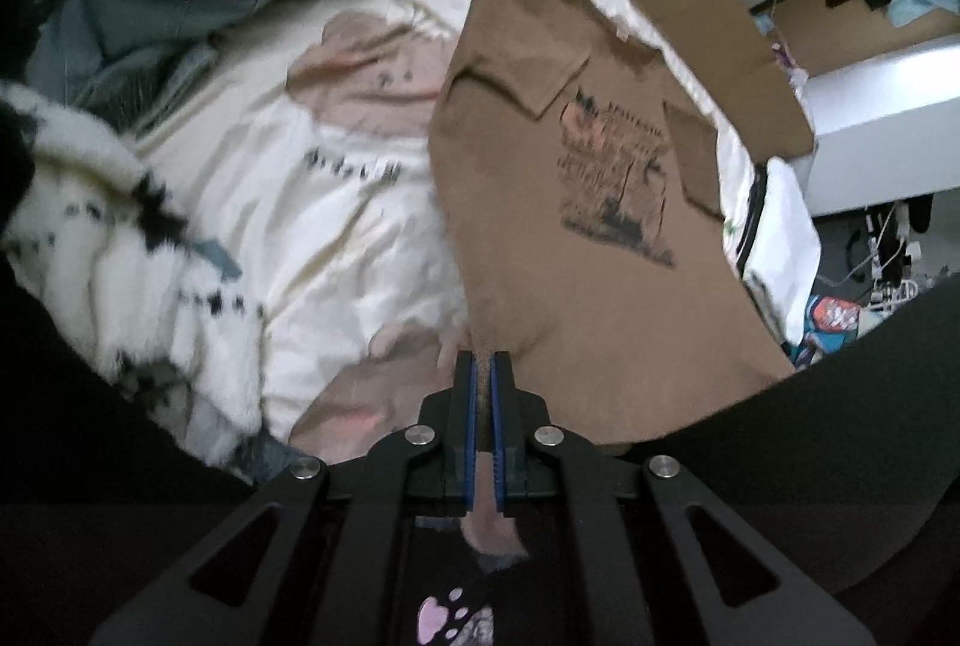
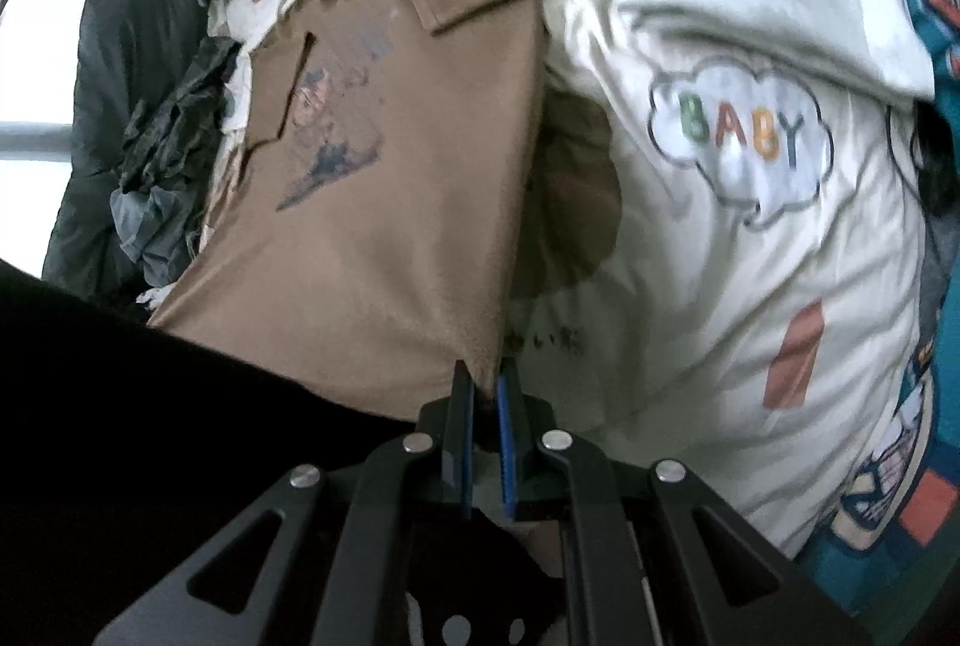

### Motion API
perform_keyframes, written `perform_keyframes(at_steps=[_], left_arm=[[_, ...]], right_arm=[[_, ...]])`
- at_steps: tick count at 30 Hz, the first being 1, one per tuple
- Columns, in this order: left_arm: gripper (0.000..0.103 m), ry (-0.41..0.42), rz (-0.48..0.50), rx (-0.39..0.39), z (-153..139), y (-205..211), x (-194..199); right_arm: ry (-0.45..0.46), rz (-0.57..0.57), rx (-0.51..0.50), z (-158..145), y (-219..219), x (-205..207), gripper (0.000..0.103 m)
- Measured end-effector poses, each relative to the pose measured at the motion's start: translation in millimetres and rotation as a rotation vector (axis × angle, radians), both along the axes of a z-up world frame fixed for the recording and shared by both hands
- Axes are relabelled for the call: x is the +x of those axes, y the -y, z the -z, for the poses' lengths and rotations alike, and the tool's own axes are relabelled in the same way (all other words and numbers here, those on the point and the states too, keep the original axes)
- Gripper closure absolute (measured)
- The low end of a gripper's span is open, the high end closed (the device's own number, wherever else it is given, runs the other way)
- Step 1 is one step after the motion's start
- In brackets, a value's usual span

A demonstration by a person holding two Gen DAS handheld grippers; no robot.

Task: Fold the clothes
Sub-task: 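Lift the hem with both grippers and fold it toward the collar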

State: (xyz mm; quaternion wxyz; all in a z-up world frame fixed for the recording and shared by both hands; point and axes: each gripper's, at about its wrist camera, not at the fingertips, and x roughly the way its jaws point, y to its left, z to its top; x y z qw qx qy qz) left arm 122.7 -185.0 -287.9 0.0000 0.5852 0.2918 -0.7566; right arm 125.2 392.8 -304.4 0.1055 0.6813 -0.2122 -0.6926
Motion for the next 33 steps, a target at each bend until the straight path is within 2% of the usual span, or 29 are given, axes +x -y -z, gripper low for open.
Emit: perform_keyframes(at_steps=[8, 13, 26, 33], left_arm=[[0.100, -0.110, -0.001, -0.024, -50.9, 6.6, -40.1], [0.100, -0.155, 0.016, -0.016, -69.9, 8.0, -62.2], [0.100, -0.215, 0.016, 0.045, -85.4, 16.5, -95.6], [0.100, -0.216, 0.005, 0.049, -83.5, 25.4, -122.0]], right_arm=[[-0.122, -0.001, -0.017, -45.4, -4.9, -38.6, 0.097], [-0.178, 0.019, -0.018, -67.2, -9.4, -60.7, 0.097], [-0.199, 0.023, 0.013, -91.6, 0.2, -98.7, 0.097], [-0.203, 0.031, 0.005, -90.8, -2.3, -122.4, 0.097]])
